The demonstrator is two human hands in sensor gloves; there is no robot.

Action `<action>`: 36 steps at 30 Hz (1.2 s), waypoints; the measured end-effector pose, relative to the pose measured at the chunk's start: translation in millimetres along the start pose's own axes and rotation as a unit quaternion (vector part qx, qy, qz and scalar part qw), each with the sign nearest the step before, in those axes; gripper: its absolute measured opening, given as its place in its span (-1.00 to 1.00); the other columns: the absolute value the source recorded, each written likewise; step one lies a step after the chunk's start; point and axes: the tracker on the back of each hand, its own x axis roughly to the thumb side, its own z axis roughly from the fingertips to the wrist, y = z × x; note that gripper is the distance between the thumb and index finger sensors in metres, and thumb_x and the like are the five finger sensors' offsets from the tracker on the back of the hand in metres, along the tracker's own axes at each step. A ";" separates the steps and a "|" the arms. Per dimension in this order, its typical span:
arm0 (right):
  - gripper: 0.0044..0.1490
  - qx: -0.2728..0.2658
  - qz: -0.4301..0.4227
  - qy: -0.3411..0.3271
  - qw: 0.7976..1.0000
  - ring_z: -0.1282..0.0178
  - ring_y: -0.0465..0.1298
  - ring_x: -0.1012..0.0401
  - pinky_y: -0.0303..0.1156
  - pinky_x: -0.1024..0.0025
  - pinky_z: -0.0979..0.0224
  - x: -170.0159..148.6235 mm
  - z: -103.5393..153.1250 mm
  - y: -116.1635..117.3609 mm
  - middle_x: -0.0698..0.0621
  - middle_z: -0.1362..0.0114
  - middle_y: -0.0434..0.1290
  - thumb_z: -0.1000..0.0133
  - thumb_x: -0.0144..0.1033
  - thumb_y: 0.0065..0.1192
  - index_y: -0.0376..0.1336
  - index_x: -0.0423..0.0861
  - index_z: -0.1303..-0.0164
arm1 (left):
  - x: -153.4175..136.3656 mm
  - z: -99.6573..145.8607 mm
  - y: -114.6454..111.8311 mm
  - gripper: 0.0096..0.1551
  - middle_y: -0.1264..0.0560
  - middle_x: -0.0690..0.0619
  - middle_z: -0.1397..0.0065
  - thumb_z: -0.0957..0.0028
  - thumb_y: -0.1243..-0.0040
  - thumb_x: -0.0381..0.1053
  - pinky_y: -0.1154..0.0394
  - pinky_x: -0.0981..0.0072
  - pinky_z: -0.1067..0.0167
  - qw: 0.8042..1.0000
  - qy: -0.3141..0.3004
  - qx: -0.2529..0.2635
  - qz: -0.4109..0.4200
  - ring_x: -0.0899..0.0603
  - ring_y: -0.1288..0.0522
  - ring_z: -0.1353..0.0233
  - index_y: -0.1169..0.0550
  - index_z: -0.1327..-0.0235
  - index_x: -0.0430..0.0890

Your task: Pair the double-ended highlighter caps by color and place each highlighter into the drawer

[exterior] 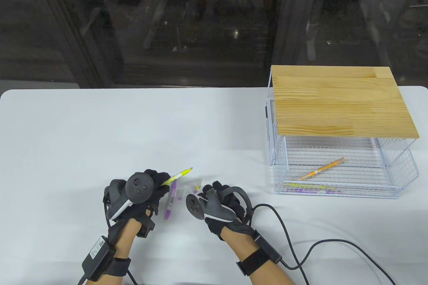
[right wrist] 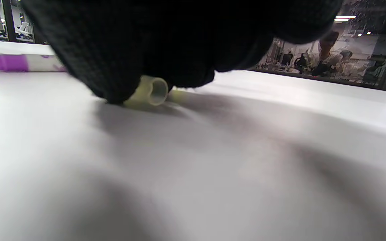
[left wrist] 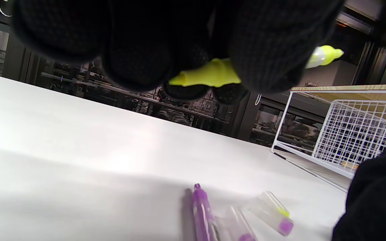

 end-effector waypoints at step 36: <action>-0.38 -0.112 -0.146 0.072 0.980 -0.18 0.52 -0.02 0.47 0.07 -0.17 -80.2 29.5 -37.1 0.04 -0.24 0.58 -0.03 -0.17 0.33 0.36 0.18 -0.36 | 3.4 0.3 -4.1 -0.46 -0.67 0.07 -0.19 0.19 -0.40 0.13 -0.59 -0.14 0.06 1.000 -0.006 -0.026 -0.003 -0.20 -0.63 -0.06 -0.74 -0.10 0.10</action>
